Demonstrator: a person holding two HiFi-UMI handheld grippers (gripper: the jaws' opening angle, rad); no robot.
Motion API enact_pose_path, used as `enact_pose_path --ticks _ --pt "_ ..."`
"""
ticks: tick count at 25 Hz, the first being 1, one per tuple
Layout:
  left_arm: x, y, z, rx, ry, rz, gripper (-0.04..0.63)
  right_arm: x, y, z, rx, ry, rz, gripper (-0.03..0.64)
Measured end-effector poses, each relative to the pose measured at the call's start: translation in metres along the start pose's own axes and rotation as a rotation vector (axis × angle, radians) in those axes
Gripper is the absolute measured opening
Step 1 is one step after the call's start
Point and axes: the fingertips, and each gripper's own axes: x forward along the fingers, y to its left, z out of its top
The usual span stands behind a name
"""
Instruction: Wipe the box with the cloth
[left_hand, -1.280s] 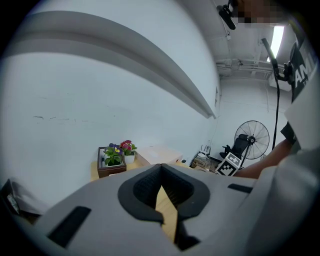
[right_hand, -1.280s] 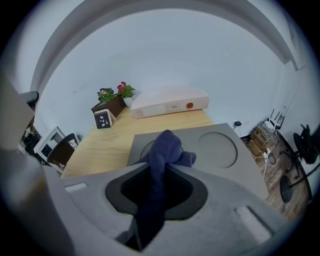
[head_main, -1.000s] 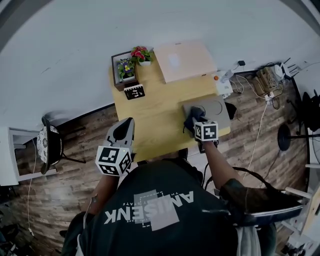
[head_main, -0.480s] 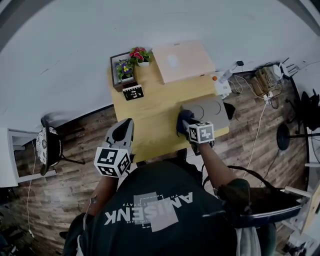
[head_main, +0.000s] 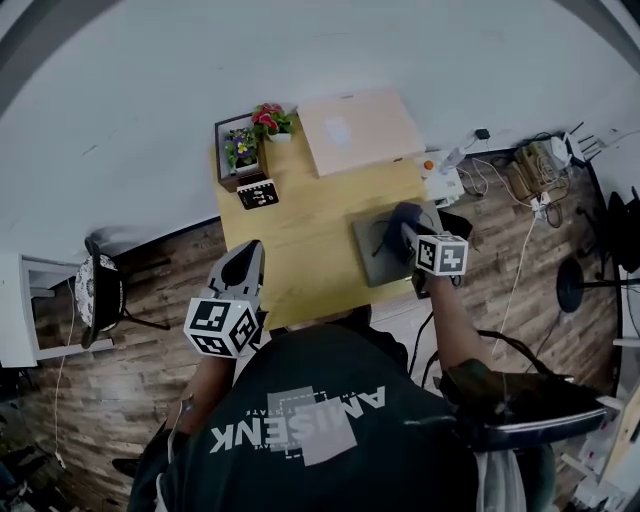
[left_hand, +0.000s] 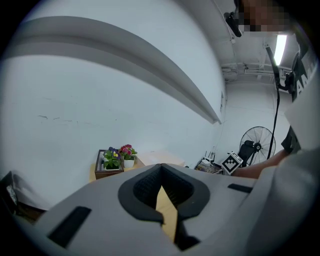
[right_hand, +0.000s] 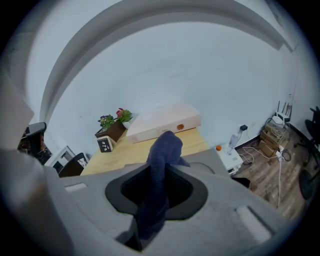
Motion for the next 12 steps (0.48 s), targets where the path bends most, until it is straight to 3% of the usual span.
enact_pose_path --ticks 6,12 --pt "0.019 -0.017 0.007 -0.018 0.001 0.032 0.000 0.001 -0.076 0.019 -0.020 0.005 -0.073 0.071" --pt "0.032 -0.033 0.002 -0.012 0.019 0.064 0.000 0.006 -0.123 0.026 -0.020 0.041 -0.113 0.071"
